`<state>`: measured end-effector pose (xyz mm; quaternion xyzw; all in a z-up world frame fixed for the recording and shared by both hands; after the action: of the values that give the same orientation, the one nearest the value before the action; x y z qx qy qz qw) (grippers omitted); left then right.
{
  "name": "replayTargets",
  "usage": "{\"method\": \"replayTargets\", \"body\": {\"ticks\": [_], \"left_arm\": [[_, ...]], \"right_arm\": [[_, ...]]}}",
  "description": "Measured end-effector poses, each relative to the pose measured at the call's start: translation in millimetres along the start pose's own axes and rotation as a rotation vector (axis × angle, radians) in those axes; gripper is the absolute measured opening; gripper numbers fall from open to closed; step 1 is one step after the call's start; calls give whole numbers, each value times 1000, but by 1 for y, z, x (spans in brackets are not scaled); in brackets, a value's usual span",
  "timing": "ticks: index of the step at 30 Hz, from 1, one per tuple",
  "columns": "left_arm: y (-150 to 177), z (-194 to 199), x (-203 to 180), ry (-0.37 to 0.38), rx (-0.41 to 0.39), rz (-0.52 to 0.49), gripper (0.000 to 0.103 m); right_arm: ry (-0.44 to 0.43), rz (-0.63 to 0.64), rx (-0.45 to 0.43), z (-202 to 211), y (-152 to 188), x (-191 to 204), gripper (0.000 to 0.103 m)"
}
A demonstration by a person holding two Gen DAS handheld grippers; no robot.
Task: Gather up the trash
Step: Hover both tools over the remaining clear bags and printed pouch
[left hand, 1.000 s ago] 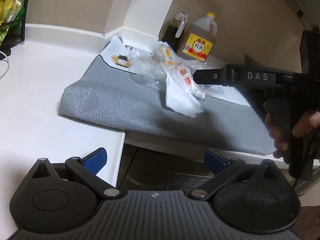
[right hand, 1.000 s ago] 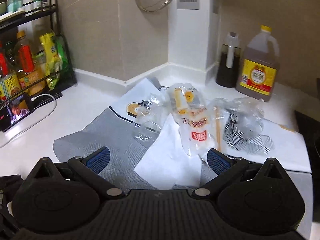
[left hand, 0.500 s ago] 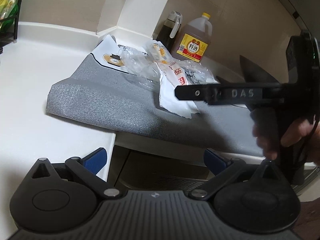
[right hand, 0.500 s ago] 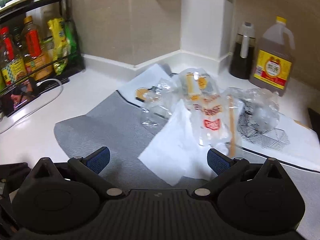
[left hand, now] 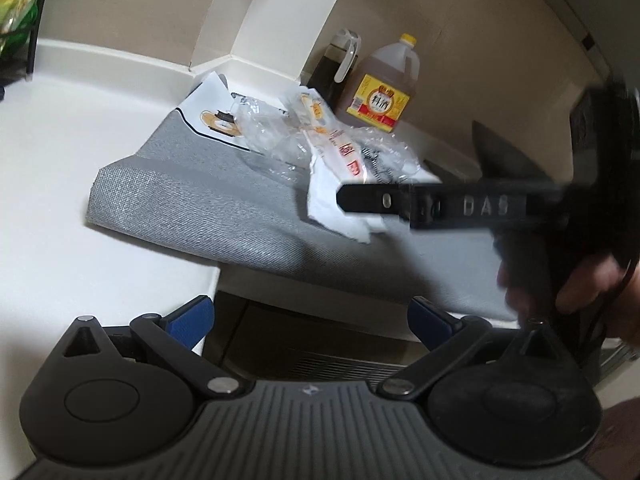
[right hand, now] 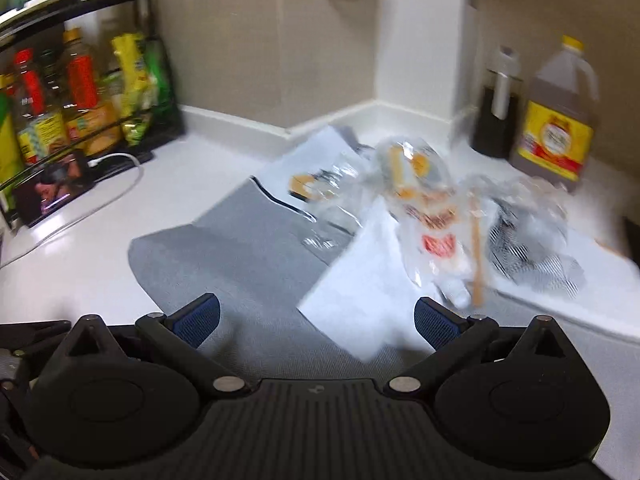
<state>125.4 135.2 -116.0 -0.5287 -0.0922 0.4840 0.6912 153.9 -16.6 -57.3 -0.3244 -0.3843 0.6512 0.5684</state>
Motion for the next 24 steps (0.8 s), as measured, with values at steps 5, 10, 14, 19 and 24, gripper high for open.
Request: {"method": "replayTargets", "body": {"ticks": [5,10,14,19,24], "left_arm": [[2,0,-3,15,2,-2,103],[3,-4,-1,13,14,7,103],[0,-11,-6,-51,34,-45,103],[-26,-18,-21,-93,10,-76,103],[-70,-38,-29,-173,-91,-126,103]], "right_arm": [[4,-5,-11,9,-5,-1,103],[-57,-15,7,19,3,-7,103],[-97,42,-18,17,4,-19,103],[-14,3,-65,15,5,-55,103],[126,-78,-88,6,19,-101,103]]}}
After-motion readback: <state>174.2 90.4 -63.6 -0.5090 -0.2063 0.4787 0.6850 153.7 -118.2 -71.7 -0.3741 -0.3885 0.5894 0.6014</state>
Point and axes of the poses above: each gripper's, at about its wrist camera, not at the fingertips, and z roughly against the way its jaws point, x to its left, y to its underside, the point moved 7 cm from there along -z, roughly the way its jaws point, and after that the axes turned 11 degrees about -x, right-handed, at the moved point
